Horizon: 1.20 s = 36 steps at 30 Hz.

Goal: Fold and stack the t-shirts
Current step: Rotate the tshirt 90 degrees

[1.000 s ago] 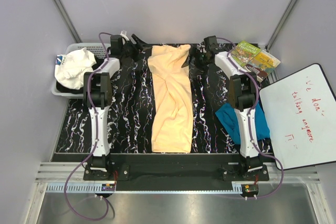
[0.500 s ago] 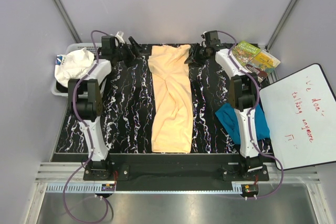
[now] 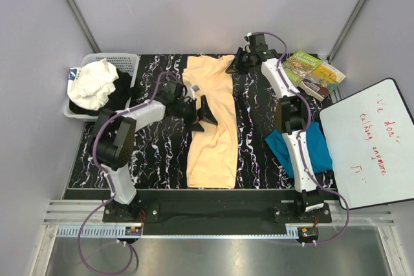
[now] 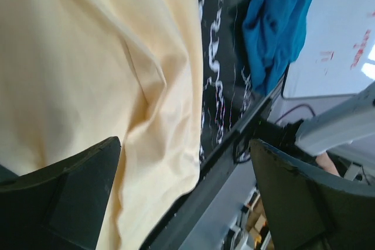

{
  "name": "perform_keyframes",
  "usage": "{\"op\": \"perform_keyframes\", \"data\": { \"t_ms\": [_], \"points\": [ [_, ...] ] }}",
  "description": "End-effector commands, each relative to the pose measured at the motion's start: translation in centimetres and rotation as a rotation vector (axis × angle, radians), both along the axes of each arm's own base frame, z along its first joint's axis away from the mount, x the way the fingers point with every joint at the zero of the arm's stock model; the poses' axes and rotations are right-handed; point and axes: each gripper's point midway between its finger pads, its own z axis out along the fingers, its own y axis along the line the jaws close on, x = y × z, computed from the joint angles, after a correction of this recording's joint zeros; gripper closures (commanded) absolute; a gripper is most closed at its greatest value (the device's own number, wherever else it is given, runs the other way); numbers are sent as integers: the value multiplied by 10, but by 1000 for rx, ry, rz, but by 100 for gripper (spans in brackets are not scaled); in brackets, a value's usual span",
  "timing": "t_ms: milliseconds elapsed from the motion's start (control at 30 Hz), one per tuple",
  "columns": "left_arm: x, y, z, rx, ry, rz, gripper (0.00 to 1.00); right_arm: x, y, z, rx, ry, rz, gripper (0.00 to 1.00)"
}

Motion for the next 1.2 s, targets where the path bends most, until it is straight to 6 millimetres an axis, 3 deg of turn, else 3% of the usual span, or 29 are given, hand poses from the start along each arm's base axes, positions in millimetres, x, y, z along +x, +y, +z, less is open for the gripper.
{"op": "perform_keyframes", "data": {
  "t_ms": [0, 100, 300, 467, 867, 933, 967, 1167],
  "points": [
    [-49, 2, 19, 5, -27, -74, 5, -14, 24, -17, 34, 69, 46, 86],
    [-76, 20, 6, 66, 3, -64, 5, -32, 39, -30, 18, 101, 94, 86],
    [-118, 39, -4, 112, 53, -75, 5, -53, 48, -49, 2, 158, 135, 86],
    [-143, 33, -12, 111, 92, -132, 6, -58, 49, -51, -4, 165, 148, 85],
    [-179, 35, -41, 136, 174, -163, 9, -64, 50, -48, -3, 166, 167, 83],
    [-180, 32, -42, 129, 168, -171, 15, -64, 50, -49, -4, 168, 167, 82],
    [-180, 31, -42, 128, 168, -175, 26, -65, 49, -49, -4, 170, 169, 82],
    [-182, 21, -41, 118, 168, -214, 69, -69, 47, -54, -13, 181, 174, 81]
  ]
}}
